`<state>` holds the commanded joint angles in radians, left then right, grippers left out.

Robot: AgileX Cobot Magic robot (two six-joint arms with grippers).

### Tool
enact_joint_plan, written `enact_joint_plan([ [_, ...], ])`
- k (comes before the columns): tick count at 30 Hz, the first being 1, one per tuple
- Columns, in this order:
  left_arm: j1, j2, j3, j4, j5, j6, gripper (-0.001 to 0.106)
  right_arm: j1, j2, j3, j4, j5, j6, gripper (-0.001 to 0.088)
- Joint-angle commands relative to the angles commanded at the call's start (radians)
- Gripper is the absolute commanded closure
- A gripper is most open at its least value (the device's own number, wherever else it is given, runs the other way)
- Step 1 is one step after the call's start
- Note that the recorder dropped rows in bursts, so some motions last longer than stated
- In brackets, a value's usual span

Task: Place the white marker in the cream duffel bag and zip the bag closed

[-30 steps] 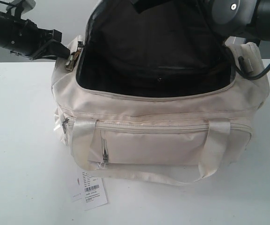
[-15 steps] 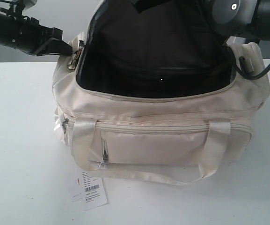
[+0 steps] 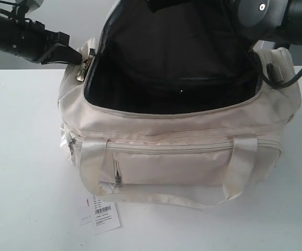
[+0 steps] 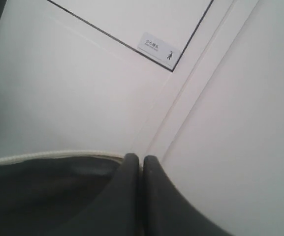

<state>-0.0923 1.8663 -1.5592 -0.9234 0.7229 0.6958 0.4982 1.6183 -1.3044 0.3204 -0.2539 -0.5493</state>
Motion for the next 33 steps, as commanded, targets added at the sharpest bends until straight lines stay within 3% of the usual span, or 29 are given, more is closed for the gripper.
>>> enact_joint_plan([
  [3, 0.002, -0.008, 0.0, 0.059, -0.014, -0.043, 0.105, 0.0, -0.019, 0.0, 0.0, 0.14, 0.043, 0.0868],
  [10, 0.005, -0.008, 0.0, 0.072, -0.024, -0.031, 0.105, 0.0, -0.087, 0.0, 0.003, 0.496, 0.064, 0.0868],
  [22, 0.011, -0.008, 0.0, 0.068, -0.026, -0.028, 0.105, 0.002, -0.098, 0.0, 0.015, 0.779, 0.055, 0.0863],
  [24, 0.011, -0.008, 0.0, 0.068, -0.026, -0.028, 0.105, 0.002, -0.098, 0.0, 0.018, 0.829, 0.048, 0.0825],
  [28, 0.011, -0.008, 0.0, 0.068, -0.026, -0.019, 0.105, 0.002, -0.098, 0.0, 0.031, 0.963, 0.013, 0.0654],
  [33, 0.011, -0.008, 0.0, 0.068, -0.026, -0.014, 0.105, 0.002, -0.098, 0.0, 0.092, 1.169, -0.168, 0.043],
])
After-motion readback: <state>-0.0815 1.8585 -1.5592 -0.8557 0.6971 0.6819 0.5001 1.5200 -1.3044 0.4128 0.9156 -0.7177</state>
